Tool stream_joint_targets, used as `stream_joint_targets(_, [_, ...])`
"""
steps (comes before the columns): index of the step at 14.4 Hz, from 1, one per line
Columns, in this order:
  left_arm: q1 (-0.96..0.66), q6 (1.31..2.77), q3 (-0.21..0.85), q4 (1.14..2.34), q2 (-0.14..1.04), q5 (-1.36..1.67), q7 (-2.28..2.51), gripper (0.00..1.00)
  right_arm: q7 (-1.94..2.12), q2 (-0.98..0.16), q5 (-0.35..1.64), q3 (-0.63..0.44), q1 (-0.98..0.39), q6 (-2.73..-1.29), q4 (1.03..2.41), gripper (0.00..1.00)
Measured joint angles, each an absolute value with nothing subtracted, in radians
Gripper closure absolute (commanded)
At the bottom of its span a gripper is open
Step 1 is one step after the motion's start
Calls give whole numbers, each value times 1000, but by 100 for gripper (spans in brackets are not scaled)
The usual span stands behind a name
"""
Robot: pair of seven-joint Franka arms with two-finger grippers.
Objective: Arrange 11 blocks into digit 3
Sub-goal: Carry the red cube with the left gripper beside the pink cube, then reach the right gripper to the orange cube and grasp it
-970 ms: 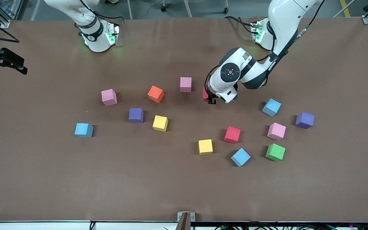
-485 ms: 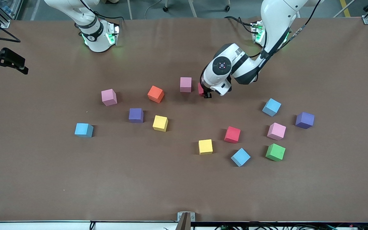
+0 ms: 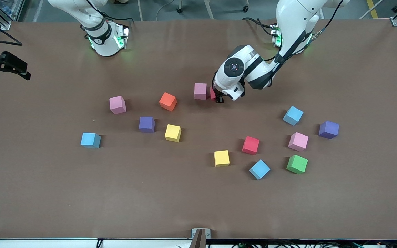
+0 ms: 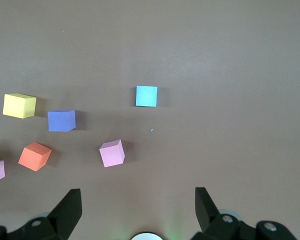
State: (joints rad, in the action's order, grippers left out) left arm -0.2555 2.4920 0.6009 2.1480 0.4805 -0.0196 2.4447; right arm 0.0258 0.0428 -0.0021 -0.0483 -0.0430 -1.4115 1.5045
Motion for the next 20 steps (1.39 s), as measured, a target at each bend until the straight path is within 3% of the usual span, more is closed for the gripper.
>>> stream_joint_targets(16, [-261,2538,605,2151,500,-21,2439,86,25,36,-1,-53,-42,-1408,1510,0])
stream_joint_targets(20, [-262,2538,608,2153,502,-21,2439,86,25,-86,-12,-62,-38,-1509,1526,0])
